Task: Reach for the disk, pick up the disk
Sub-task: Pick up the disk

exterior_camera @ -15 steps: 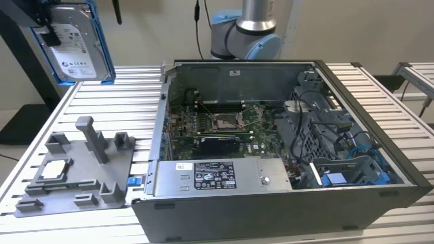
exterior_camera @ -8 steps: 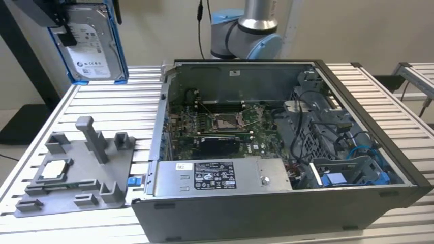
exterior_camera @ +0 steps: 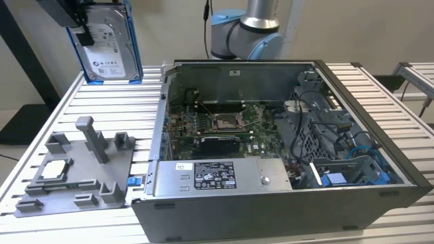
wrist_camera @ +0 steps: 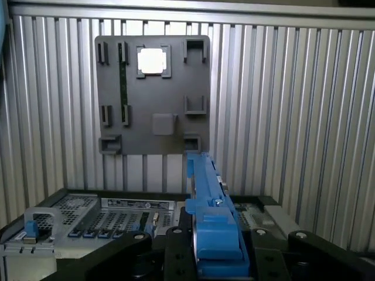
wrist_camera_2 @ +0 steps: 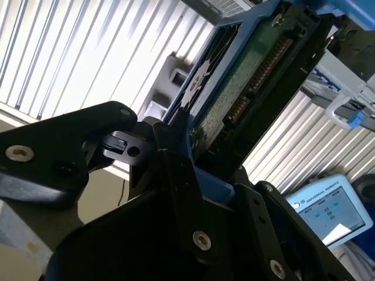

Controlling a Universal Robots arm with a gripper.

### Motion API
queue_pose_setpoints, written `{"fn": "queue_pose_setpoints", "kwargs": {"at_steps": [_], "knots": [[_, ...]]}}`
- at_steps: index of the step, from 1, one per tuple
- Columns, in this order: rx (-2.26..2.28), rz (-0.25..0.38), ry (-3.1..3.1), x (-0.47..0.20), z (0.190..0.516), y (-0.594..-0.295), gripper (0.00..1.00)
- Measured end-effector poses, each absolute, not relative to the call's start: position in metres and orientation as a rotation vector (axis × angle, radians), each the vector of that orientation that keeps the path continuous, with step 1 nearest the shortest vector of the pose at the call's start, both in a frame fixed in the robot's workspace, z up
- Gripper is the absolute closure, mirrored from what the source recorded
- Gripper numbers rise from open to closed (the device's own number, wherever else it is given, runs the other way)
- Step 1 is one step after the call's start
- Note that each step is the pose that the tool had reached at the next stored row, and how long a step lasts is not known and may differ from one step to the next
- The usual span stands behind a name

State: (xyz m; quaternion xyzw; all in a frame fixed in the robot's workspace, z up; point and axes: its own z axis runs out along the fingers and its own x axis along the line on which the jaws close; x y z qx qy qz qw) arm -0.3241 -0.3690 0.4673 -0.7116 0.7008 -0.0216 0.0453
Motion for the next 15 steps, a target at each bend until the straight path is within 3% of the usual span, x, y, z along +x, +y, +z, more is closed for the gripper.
{"fn": "queue_pose_setpoints", "kwargs": {"at_steps": [15], "knots": [[-2.174,-0.064,2.141,-0.265,0.467,-0.369,1.0]]}}
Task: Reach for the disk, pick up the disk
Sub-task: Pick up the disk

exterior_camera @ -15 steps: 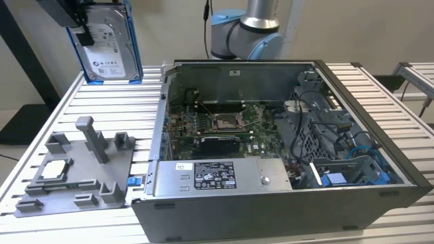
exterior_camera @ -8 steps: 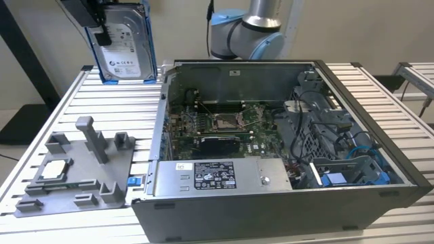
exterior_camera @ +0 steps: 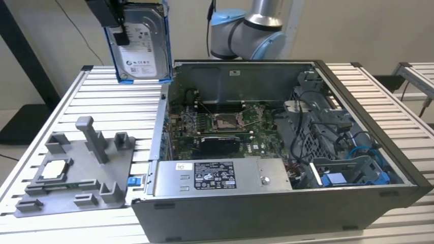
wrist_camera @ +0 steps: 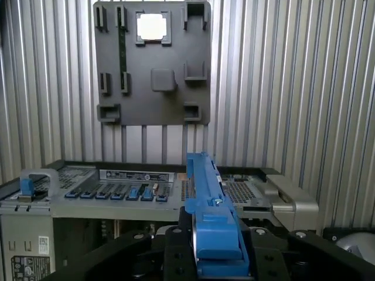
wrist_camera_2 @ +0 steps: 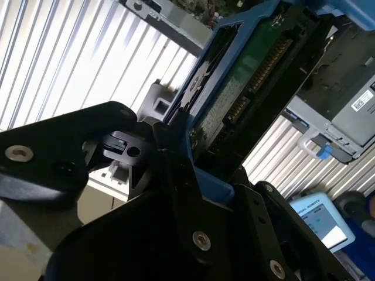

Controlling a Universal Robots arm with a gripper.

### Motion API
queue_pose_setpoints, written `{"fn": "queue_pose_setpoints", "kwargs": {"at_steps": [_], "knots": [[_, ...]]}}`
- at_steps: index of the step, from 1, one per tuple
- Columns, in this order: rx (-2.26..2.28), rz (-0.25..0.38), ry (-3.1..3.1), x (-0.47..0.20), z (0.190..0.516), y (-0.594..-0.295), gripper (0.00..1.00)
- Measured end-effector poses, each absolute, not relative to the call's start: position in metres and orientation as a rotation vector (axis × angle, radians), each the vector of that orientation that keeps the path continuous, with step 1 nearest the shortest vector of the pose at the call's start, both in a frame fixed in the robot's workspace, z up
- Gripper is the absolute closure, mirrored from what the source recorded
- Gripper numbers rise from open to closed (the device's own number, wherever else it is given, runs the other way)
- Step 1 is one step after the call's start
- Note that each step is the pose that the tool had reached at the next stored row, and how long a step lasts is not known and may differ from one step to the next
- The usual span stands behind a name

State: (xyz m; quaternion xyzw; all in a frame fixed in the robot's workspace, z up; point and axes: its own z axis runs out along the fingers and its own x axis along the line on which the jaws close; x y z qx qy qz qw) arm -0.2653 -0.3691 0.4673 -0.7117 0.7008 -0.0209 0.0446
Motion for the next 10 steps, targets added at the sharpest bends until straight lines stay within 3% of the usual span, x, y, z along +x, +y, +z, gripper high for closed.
{"fn": "queue_pose_setpoints", "kwargs": {"at_steps": [10], "knots": [[-2.176,-0.061,2.143,-0.221,0.467,-0.369,1.0]]}}
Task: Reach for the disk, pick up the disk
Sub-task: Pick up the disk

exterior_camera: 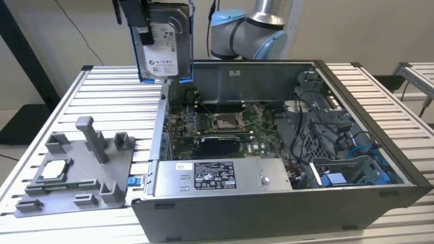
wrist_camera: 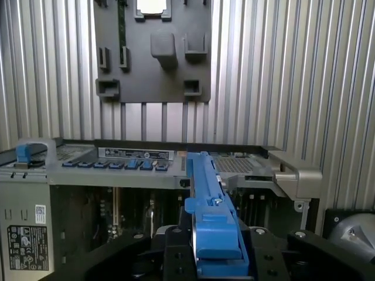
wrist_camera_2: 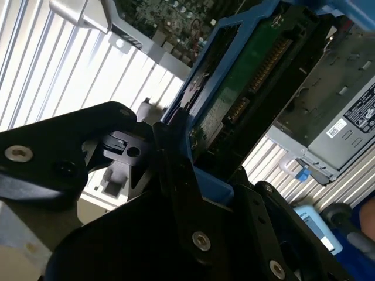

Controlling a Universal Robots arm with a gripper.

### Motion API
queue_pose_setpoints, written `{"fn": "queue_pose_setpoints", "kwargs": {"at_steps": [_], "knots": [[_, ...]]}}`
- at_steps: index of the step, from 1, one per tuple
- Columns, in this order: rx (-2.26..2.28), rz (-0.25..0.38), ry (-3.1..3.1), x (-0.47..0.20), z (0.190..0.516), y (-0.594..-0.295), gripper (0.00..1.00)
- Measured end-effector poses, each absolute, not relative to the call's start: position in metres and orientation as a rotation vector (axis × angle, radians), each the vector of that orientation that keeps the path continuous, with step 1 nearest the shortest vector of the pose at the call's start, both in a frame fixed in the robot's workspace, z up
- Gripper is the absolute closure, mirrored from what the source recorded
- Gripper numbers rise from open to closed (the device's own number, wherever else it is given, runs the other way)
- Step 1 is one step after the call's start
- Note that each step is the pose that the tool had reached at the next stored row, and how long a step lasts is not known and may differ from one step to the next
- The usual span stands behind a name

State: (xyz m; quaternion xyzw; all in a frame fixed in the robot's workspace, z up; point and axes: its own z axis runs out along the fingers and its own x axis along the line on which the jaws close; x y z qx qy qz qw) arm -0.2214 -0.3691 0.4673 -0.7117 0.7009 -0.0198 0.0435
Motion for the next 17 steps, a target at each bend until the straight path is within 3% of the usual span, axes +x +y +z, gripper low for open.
{"fn": "queue_pose_setpoints", "kwargs": {"at_steps": [17], "knots": [[-2.183,-0.044,2.151,-0.144,0.467,-0.369,1.0]]}}
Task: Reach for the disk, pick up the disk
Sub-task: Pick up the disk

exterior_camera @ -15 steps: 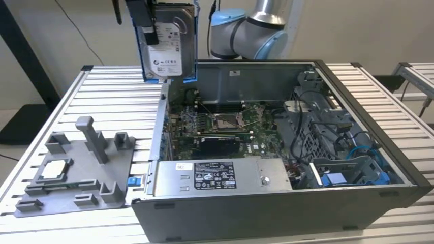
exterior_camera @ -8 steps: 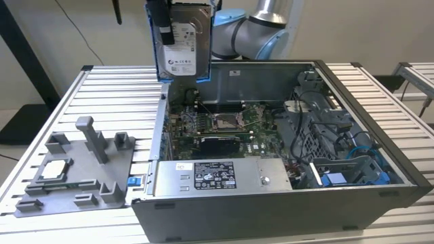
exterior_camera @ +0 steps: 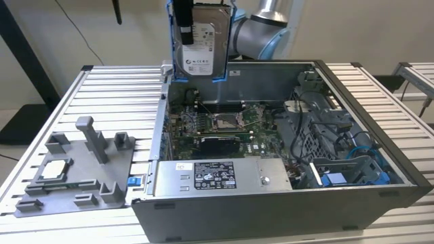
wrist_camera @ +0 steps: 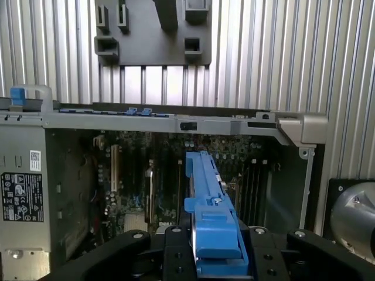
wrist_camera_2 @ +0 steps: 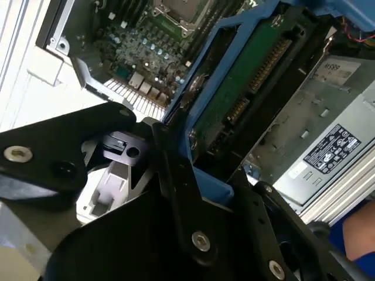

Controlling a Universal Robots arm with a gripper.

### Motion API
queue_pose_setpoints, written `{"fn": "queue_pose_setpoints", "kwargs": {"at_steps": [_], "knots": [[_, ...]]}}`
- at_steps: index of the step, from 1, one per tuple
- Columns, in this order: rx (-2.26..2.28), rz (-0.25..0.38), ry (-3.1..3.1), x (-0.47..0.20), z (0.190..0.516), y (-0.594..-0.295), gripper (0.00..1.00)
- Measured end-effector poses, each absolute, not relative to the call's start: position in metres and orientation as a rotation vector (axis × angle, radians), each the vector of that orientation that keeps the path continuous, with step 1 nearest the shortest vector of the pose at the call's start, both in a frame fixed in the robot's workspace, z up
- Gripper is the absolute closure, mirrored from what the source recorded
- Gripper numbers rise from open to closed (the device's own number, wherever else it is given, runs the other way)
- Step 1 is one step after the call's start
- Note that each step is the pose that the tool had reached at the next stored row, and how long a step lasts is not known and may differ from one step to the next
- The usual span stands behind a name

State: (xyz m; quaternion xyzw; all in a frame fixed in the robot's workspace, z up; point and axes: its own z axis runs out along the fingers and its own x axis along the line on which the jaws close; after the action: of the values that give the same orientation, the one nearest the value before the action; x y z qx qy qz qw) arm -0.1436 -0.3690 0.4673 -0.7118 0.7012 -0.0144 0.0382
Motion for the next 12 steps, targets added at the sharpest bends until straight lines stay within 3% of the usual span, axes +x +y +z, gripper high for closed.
{"fn": "queue_pose_setpoints", "kwargs": {"at_steps": [12], "knots": [[-2.186,-0.038,2.154,-0.112,0.472,-0.369,1.0]]}}
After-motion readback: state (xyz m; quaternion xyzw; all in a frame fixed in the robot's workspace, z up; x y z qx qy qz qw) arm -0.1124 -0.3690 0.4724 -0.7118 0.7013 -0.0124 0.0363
